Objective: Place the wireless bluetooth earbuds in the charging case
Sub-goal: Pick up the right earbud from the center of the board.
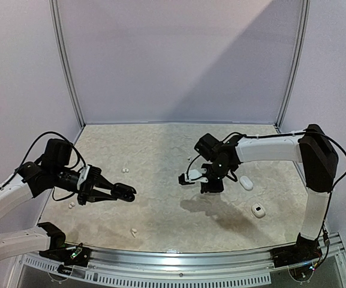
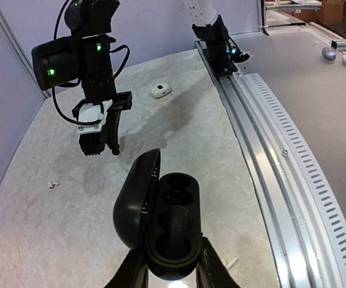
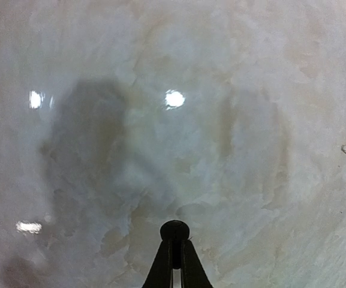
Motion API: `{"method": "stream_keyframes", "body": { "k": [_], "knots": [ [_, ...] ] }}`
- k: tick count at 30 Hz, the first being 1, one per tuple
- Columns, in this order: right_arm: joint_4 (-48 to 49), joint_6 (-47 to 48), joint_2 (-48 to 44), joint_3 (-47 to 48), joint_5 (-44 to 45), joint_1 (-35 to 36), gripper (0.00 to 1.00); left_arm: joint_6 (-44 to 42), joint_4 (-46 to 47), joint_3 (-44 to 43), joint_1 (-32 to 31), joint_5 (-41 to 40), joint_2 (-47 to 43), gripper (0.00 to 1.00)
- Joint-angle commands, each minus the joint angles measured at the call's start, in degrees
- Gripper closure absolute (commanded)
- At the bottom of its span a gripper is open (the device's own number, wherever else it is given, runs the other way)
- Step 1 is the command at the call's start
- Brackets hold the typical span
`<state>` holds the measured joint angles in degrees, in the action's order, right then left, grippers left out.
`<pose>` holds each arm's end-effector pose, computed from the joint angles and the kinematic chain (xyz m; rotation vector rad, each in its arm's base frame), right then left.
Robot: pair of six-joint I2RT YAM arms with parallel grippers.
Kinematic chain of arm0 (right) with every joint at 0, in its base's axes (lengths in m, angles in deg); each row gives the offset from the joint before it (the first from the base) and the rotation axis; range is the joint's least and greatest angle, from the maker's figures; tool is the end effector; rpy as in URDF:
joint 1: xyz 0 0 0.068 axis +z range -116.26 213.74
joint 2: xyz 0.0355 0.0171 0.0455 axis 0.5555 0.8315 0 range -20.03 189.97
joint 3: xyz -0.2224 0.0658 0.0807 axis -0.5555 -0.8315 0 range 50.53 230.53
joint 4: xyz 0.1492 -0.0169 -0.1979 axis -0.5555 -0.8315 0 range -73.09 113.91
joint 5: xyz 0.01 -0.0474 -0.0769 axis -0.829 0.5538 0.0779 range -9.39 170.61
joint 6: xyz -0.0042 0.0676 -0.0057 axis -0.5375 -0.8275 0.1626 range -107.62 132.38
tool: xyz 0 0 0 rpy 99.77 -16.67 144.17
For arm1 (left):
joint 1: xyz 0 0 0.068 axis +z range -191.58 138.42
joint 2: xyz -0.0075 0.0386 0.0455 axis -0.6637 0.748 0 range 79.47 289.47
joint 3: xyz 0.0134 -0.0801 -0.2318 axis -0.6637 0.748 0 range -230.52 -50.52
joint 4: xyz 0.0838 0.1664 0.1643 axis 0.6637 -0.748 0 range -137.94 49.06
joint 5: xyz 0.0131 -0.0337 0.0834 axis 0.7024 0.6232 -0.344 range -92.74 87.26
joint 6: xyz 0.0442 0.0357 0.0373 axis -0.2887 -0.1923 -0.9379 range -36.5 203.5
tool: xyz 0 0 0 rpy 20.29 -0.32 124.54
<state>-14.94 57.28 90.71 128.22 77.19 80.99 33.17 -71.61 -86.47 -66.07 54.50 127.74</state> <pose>0.2486 0.2738 0.1361 -2.0445 1.9504 0.0935 0.1423 -0.1153 0.2282 1.5918 1.3004 -0.8691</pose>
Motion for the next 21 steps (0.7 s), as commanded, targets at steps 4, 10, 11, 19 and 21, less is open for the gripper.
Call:
{"method": "stream_keyframes", "body": {
  "k": [4,10,11,19,21],
  "knots": [
    [-3.1,-21.6,-8.6,14.1,-8.3,-0.3,1.0,11.6,15.4,3.8,-0.6,-4.2,-1.2,1.0],
    [-4.1,-31.1,-13.6,22.8,-14.2,4.3,1.0,20.2,24.1,4.1,-0.7,-3.3,1.5,1.0],
    [-4.3,-30.7,-14.0,23.8,-14.2,6.0,1.0,21.3,25.1,4.0,-0.7,-3.3,1.9,1.0],
    [-9.2,-26.0,-9.6,33.6,-12.0,16.0,1.0,24.3,26.7,2.9,-1.0,-4.2,3.3,1.0],
    [-10.8,-24.4,-6.9,37.0,-11.3,17.7,1.0,24.6,26.3,2.5,-1.1,-4.3,3.3,1.0]
  ]
}}
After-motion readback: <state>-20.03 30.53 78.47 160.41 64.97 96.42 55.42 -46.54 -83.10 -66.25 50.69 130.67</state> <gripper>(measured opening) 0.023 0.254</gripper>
